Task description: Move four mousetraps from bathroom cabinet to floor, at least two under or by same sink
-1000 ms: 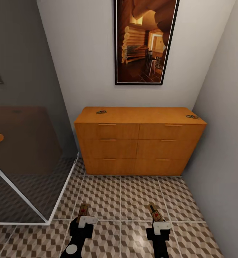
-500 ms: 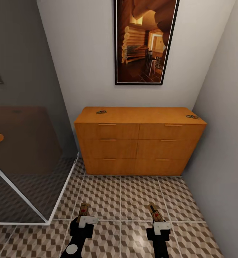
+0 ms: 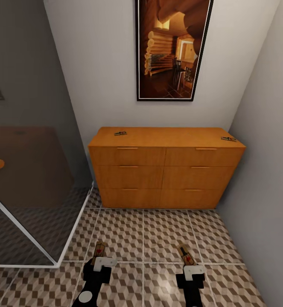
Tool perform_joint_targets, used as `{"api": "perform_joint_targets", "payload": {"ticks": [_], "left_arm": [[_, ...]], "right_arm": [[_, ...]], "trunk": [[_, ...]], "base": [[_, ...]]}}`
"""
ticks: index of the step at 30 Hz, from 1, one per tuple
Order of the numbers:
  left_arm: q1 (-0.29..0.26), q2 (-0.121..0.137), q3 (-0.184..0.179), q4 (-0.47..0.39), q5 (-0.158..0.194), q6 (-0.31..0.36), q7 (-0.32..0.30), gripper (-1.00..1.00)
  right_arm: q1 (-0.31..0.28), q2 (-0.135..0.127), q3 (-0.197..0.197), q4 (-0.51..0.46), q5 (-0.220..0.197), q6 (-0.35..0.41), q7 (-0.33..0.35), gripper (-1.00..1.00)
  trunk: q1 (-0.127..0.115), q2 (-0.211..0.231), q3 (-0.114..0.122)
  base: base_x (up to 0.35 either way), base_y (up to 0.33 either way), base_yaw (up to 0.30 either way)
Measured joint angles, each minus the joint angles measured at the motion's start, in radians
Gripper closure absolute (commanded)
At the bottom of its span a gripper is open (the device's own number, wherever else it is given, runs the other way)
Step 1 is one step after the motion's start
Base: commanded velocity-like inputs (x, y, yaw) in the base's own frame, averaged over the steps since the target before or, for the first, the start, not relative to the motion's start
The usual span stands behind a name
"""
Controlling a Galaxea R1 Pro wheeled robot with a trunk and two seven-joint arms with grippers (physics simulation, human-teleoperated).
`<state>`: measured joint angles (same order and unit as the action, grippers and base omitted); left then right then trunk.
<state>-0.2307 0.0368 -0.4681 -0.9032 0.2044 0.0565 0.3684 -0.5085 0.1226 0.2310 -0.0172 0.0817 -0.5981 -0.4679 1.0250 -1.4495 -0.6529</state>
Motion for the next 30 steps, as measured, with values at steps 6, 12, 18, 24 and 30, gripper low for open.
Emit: {"api": "perform_joint_targets", "payload": {"ticks": [6,12,18,24,30], "left_arm": [[0.0,0.0,0.0,0.0,0.0,0.0,0.0,1.0],[0.0,-0.003,0.0,-0.001,0.0,0.0,0.0,1.0],[-0.001,-0.008,0.0,-0.005,0.0,0.0,0.0,1.0],[0.0,-0.009,0.001,-0.015,0.0,0.0,0.0,1.0],[-0.001,-0.009,0.0,-0.016,0.0,0.0,0.001,1.0]], "right_arm": [[0.0,-0.003,0.001,-0.001,0.001,0.028,0.001,1.0],[0.0,-0.004,0.001,-0.001,0.001,0.03,0.002,1.0],[0.0,-0.005,0.001,-0.001,0.001,0.03,0.002,1.0],[0.0,-0.005,0.001,-0.001,0.001,0.03,0.002,1.0],[0.0,-0.005,0.001,-0.001,0.001,0.03,0.002,1.0]], "trunk": [[0.0,0.0,0.0],[0.0,0.0,0.0],[0.0,0.0,0.0],[0.0,0.0,0.0],[0.0,0.0,0.0]], "base": [[0.0,0.0,0.0],[0.0,0.0,0.0],[0.0,0.0,0.0],[0.0,0.0,0.0],[0.0,0.0,0.0]]}}
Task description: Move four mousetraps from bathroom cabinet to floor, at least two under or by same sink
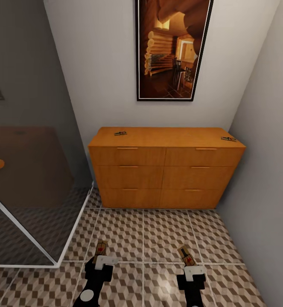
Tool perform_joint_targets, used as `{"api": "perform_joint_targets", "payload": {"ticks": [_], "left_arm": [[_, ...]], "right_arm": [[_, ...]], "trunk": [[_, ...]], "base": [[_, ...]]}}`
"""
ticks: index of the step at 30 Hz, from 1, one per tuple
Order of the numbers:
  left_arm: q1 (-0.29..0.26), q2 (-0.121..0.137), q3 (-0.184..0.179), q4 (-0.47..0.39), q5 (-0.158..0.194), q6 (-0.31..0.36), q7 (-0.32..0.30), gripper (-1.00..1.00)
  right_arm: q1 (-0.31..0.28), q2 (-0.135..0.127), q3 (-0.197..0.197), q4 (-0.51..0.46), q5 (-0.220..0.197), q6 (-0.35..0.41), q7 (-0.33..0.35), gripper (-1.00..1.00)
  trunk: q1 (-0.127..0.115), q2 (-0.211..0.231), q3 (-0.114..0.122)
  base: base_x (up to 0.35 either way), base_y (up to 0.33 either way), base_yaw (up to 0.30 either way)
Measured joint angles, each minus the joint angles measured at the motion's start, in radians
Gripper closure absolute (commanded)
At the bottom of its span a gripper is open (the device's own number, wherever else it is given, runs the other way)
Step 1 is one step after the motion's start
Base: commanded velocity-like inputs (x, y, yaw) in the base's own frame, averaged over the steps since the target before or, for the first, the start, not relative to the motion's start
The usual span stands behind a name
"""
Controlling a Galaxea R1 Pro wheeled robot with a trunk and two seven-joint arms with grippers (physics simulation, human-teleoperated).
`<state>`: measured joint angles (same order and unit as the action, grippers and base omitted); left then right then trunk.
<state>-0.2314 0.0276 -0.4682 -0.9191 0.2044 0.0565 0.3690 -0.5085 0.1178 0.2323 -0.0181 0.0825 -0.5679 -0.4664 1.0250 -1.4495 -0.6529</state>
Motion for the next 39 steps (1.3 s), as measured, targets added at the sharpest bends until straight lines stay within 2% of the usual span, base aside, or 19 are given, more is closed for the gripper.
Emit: {"api": "perform_joint_targets", "payload": {"ticks": [17,23,30,33,36,39], "left_arm": [[0.0,0.0,-0.004,-0.002,0.0,0.0,0.001,1.0],[0.0,-0.019,-0.007,0.002,0.002,0.001,0.002,1.0],[0.0,-0.023,-0.007,0.007,0.002,0.001,0.003,1.0],[0.0,-0.022,-0.008,0.01,0.002,0.001,0.004,1.0],[0.0,-0.018,-0.007,0.016,0.002,0.001,0.005,1.0],[0.001,-0.017,-0.007,0.018,0.001,0.001,0.004,1.0]], "right_arm": [[0.0,0.0,0.0,0.0,0.0,0.0,0.0,1.0],[0.0,0.0,0.0,0.0,0.0,0.0,0.0,1.0],[0.0,0.0,0.0,0.0,0.0,0.0,0.0,1.0],[0.0,0.012,0.002,0.0,0.001,0.0,0.0,1.0],[0.0,0.037,0.002,0.0,0.001,0.0,0.002,1.0],[0.0,0.048,0.001,-0.001,0.001,0.0,0.003,1.0]], "trunk": [[0.0,0.0,0.0],[0.0,0.0,0.0],[0.0,0.0,0.0],[0.0,0.0,0.0],[0.0,0.0,0.0],[0.0,0.0,0.0]], "base": [[0.0,0.0,0.0],[0.0,0.0,0.0],[0.0,0.0,0.0],[0.0,0.0,0.0],[0.0,0.0,0.0],[0.0,0.0,0.0]]}}
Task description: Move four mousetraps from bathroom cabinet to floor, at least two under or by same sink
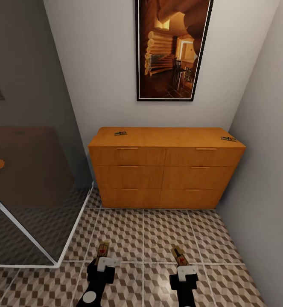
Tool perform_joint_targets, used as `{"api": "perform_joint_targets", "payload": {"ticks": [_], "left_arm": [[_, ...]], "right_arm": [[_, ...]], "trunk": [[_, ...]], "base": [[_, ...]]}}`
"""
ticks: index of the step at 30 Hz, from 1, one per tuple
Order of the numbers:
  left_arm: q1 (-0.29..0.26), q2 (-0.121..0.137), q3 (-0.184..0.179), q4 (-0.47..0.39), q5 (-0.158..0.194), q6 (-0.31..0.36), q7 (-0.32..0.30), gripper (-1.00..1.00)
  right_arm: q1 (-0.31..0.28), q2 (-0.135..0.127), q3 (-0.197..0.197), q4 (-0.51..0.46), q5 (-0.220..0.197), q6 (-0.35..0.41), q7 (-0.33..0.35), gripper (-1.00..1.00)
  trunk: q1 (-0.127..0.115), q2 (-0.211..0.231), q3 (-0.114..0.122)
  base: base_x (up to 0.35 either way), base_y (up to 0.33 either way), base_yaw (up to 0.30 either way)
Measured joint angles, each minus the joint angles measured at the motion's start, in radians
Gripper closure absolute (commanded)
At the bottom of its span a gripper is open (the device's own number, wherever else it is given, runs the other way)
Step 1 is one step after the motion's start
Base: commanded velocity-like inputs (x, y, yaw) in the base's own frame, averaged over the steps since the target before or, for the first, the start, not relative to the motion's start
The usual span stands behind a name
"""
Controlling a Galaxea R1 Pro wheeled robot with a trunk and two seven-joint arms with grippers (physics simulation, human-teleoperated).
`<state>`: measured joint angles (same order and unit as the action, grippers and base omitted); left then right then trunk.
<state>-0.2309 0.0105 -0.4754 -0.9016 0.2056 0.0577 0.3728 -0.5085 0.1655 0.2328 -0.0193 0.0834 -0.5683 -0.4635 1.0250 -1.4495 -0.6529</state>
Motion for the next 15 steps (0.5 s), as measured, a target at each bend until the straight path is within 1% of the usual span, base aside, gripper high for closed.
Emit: {"api": "perform_joint_targets", "payload": {"ticks": [3,5,7,8,10,11,12,15], "left_arm": [[0.0,0.002,0.001,0.008,0.001,0.0,0.004,1.0],[0.0,0.01,0.002,0.04,0.003,0.0,0.006,1.0],[0.0,0.015,0.002,0.088,0.003,-0.001,0.007,1.0],[0.0,0.017,0.003,0.129,0.004,-0.005,0.007,1.0],[0.0,0.02,0.004,0.224,0.001,-0.037,0.005,1.0],[0.0,0.02,0.004,0.249,-0.001,-0.054,0.004,1.0],[0.001,0.021,0.004,0.294,0.0,-0.097,0.003,1.0],[0.001,0.019,0.004,0.441,0.0,-0.295,0.0,1.0]], "right_arm": [[0.0,0.003,0.0,-0.003,0.0,-0.002,-0.001,1.0],[0.0,0.004,-0.001,-0.003,-0.001,-0.002,0.0,1.0],[0.0,0.004,-0.001,-0.002,-0.002,-0.002,0.0,1.0],[0.0,0.003,-0.001,-0.002,-0.002,-0.003,0.0,1.0],[0.0,0.0,-0.001,-0.001,-0.002,-0.003,0.0,1.0],[0.0,-0.001,-0.001,-0.001,-0.002,-0.003,0.0,1.0],[0.0,-0.003,-0.001,-0.001,-0.002,-0.004,0.0,1.0],[0.0,-0.006,-0.002,-0.001,-0.003,-0.005,0.0,1.0]], "trunk": [[0.0,0.0,0.0],[0.0,0.0,0.0],[0.0,0.0,0.0],[0.0,0.0,0.0],[0.0,0.0,0.0],[0.0,0.0,0.0],[0.0,0.0,0.0],[0.0,0.0,-0.001]], "base": [[0.0,0.0,0.0],[0.0,0.0,0.0],[0.0,0.0,0.0],[0.0,0.0,0.0],[0.0,0.0,0.0],[0.0,0.0,0.0],[0.0,0.0,0.012],[0.0,0.0,0.145]]}}
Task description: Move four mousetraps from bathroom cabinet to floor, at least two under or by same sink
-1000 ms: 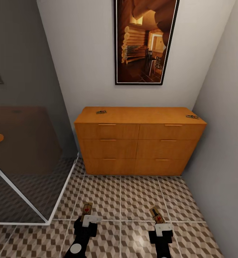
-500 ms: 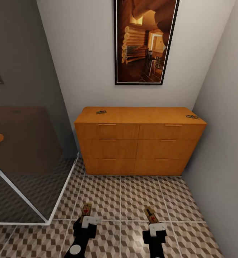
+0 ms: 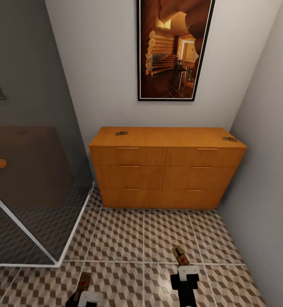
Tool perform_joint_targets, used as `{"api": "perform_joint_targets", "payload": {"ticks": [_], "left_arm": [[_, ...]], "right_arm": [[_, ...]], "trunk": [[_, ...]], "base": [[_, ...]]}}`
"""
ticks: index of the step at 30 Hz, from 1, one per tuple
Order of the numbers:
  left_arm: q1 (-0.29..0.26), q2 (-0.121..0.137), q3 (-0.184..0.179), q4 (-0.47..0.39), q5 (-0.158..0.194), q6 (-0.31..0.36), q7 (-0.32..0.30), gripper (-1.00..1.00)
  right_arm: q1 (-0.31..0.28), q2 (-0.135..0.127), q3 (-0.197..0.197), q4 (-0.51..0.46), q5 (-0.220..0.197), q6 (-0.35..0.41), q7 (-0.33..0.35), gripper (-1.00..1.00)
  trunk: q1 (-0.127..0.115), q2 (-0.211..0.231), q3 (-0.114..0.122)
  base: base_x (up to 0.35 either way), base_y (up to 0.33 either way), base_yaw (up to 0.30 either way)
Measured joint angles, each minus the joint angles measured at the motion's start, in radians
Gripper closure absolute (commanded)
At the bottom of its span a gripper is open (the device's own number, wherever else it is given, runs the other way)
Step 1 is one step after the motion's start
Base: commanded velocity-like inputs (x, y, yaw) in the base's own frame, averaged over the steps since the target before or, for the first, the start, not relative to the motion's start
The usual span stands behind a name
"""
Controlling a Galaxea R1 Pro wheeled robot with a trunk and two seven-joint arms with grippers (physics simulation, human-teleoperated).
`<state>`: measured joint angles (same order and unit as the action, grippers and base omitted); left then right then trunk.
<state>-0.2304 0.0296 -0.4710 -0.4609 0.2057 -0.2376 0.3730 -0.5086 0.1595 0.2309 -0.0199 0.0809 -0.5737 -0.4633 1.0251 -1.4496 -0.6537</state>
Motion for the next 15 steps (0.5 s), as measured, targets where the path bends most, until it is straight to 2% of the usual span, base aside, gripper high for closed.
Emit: {"api": "perform_joint_targets", "payload": {"ticks": [1,4,15], "left_arm": [[0.0,-0.002,0.001,0.073,0.002,-0.117,0.0,1.0],[0.0,-0.003,0.0,0.126,0.001,-0.199,0.0,1.0],[0.0,-0.003,-0.001,0.171,0.001,-0.23,0.0,1.0]], "right_arm": [[0.0,-0.001,0.0,0.0,0.0,0.0,0.0,1.0],[0.0,-0.002,0.0,0.0,0.0,-0.001,0.0,1.0],[0.0,-0.002,0.0,0.0,0.0,-0.002,0.0,1.0]], "trunk": [[0.0,0.0,-0.001],[0.0,0.0,-0.002],[0.0,0.0,-0.009]], "base": [[0.0,0.0,0.233],[0.0,0.0,0.249],[0.0,0.0,0.245]]}}
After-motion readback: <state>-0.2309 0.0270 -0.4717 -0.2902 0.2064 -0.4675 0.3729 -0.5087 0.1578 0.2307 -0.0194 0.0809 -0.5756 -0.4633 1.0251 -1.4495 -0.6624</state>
